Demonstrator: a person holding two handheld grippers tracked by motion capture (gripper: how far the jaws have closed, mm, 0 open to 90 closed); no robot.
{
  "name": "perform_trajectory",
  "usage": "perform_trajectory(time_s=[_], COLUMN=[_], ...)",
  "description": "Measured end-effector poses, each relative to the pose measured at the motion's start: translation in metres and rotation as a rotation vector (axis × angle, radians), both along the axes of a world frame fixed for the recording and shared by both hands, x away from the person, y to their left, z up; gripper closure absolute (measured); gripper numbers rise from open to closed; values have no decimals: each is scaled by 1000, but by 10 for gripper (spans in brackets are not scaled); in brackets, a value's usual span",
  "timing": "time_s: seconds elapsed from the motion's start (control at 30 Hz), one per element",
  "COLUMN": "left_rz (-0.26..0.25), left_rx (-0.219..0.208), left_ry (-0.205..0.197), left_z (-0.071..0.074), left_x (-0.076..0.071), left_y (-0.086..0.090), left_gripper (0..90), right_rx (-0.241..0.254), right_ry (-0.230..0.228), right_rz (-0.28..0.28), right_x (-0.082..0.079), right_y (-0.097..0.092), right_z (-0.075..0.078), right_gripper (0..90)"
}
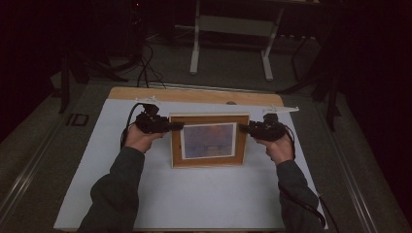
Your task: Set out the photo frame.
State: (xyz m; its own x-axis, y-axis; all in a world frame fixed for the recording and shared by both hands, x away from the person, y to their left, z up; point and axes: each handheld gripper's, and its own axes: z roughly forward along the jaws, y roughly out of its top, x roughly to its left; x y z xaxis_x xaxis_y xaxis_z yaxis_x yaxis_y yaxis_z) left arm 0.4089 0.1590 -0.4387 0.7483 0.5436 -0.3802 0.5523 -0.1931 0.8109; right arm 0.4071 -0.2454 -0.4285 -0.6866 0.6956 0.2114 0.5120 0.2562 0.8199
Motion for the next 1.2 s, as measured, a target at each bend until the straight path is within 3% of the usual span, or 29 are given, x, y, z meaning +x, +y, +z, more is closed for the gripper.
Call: perform_trajectory(time_s=[0.27,1.2], left_rz=[-8,7], left_rx=[-29,-34], left_ry=[17,40], left_z=[-3,-3], left_x=[5,5], left_y=[2,2], left_gripper=[628,597], right_rx=[-10,-7], right_ry=[7,13], right_rz=[3,10], right_x=[-5,-6], right_y=[0,-2], right_z=[1,1], right_gripper=[622,624])
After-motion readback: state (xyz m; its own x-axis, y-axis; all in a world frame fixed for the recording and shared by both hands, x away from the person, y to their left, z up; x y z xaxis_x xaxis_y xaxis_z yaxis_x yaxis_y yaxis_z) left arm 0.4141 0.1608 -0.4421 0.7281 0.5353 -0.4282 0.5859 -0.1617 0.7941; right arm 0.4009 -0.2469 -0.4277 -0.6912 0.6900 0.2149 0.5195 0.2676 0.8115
